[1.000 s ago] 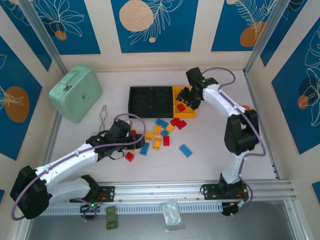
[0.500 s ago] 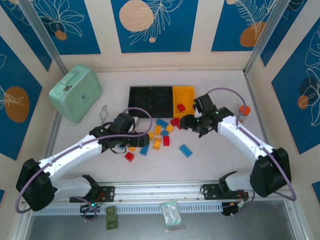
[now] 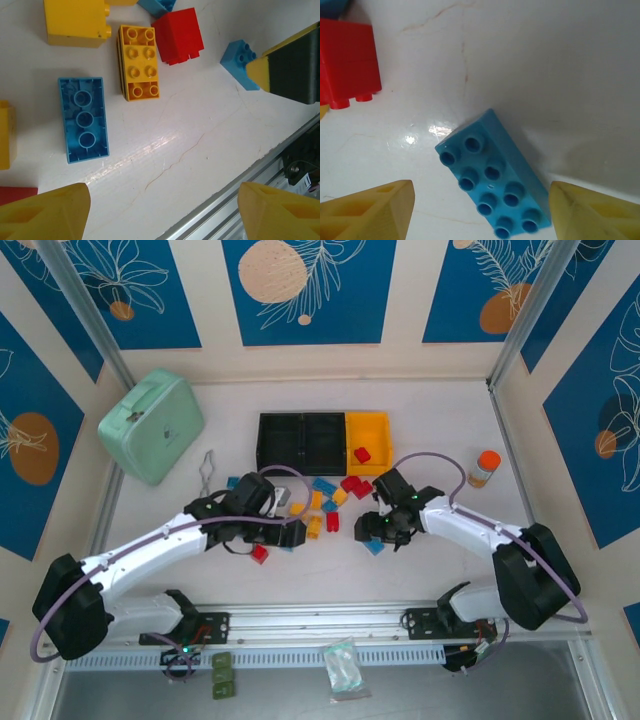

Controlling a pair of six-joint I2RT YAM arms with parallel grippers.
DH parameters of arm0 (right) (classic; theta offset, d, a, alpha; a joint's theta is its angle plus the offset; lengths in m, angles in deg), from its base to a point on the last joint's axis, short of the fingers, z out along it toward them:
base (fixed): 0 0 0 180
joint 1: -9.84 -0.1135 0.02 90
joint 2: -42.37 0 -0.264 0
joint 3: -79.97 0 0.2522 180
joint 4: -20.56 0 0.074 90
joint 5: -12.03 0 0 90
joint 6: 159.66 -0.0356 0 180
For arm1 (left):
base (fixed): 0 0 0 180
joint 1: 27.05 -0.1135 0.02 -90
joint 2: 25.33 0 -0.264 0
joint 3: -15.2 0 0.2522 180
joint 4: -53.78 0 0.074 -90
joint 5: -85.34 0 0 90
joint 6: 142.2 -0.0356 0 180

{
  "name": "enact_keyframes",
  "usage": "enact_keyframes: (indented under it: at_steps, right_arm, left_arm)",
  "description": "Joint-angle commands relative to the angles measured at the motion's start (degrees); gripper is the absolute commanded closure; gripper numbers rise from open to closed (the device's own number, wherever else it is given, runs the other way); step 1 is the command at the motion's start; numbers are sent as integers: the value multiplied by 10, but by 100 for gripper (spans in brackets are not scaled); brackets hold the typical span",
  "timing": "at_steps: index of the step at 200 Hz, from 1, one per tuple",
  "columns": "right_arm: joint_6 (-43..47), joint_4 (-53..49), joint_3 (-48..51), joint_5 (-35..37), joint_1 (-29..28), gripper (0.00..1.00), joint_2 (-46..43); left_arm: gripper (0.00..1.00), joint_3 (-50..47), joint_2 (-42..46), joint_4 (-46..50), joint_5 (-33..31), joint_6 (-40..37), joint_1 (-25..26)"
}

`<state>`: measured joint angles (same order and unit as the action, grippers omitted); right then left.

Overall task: Sort the legos into containers by color
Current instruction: Pick up the lego from the bottom-center of the table.

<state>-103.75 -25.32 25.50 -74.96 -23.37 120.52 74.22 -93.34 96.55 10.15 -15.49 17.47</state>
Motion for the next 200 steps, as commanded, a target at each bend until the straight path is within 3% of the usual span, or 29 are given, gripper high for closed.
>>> enact_keyframes:
  at_steps: [1, 39, 92, 144, 200]
  right_arm:
    - [-11, 8, -9, -3, -26, 29, 19]
    - [-52, -16, -26, 37, -69, 38, 60]
    - [-103, -76, -68, 134, -106, 63, 112]
    - [-93, -118, -111, 158, -115, 72, 89]
    - [-66, -159, -189, 160, -114, 72, 58]
  left_arm:
    - [23, -10, -5, -17, 4, 10, 9]
    - [23, -16, -12, -26, 3, 14, 10]
    - [23, -23, -14, -31, -3, 14, 14]
    - [23, -40, 2, -40, -18, 24, 14]
    - [23, -40, 24, -40, -50, 36, 13]
